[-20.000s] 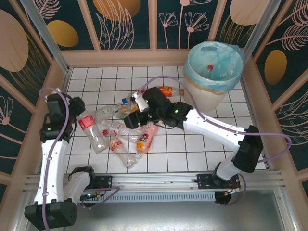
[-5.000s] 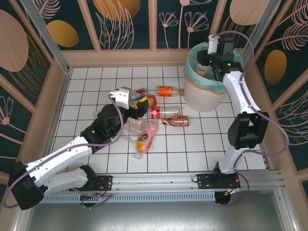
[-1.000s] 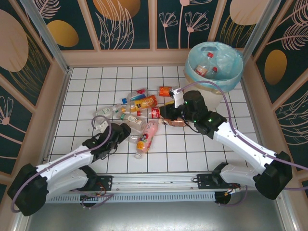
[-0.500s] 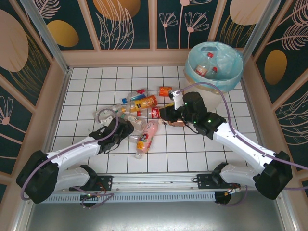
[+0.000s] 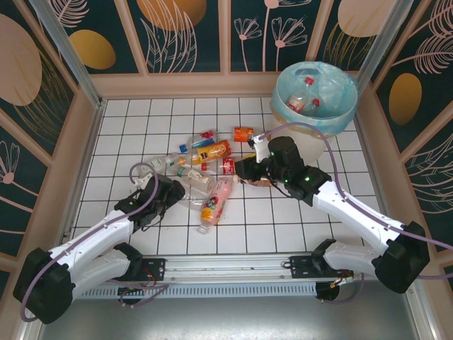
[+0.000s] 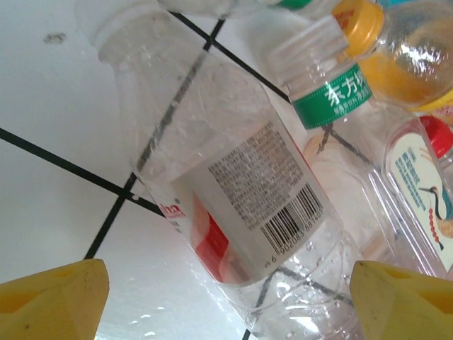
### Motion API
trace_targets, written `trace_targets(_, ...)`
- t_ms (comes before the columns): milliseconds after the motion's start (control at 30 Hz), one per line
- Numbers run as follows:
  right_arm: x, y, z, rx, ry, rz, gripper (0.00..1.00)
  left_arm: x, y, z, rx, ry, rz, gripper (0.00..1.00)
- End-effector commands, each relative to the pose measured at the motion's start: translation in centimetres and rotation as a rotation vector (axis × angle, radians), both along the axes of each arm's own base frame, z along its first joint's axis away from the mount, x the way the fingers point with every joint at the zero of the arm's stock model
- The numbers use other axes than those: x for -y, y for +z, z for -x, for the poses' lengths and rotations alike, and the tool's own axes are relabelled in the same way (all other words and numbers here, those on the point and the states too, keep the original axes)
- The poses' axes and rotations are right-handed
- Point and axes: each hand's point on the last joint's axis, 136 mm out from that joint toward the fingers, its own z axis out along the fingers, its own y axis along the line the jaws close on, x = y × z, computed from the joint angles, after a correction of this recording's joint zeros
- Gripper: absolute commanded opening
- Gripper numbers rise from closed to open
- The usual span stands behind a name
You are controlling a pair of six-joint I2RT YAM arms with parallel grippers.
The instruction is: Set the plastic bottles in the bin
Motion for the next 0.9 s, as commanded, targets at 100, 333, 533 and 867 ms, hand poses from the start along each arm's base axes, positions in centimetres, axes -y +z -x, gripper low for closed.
trace_targets(100,-0.9,-0.4,-0.1,-0.003,0.026,-0.004,0.43,4.8,2.5,-2.5,0.018,-0.103,0.16,0.92)
trace_targets(333,-0.6,-0.7,-0.1,-0.006,0.013,0.004,0.43,5.1,-0.4,-2.8,-0.087,-0.146,0.06,0.94)
trace_targets(533,0.6,-2.2,0.4,-0.005,-0.01,0.039,0.43,3.7,-1.2,-2.2,-0.115,-0.129,-0.012,0.92)
trace_targets(867,0.8,-2.9,1.1,-0.013,0.006,0.031,0.44,0.4,-2.7,-0.6,-0.173,-0.086,-0.107,0.9)
